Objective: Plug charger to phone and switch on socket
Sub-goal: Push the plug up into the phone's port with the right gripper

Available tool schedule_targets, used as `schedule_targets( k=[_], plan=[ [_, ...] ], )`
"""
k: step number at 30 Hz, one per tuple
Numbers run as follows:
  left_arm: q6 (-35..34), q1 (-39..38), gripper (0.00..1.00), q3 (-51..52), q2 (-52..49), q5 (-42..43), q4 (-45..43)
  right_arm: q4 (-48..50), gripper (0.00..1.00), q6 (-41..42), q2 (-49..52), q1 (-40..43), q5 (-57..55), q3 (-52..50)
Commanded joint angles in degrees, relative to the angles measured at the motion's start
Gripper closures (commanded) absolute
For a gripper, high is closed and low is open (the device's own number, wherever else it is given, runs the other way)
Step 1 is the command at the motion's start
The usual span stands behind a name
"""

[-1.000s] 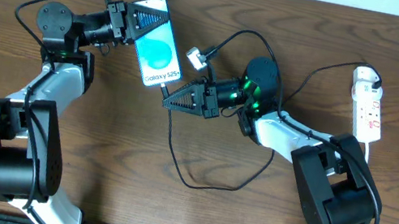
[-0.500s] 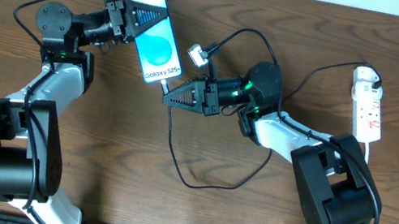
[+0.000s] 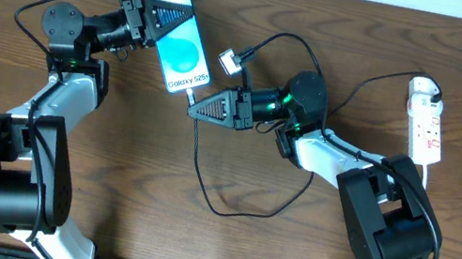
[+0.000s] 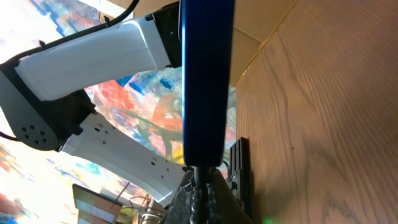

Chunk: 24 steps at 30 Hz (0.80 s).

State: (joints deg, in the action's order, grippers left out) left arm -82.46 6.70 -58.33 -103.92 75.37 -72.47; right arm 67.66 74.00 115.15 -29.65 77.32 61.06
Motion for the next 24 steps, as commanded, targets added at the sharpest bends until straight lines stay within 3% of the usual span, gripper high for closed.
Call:
schedule_targets(
  k=[1, 24],
  plan=[
    [0.55, -0.66, 0.92, -0.72, 1.27, 4.74, -0.72, 0.7, 0.99, 1.14, -0.11, 0.04, -9.29, 0.85],
    [0.57, -0.63, 0.93, -0.72, 1.27, 4.74, -0.72, 0.72, 0.99, 5.99, -0.11, 1.53, -14.03, 0.87]
  ],
)
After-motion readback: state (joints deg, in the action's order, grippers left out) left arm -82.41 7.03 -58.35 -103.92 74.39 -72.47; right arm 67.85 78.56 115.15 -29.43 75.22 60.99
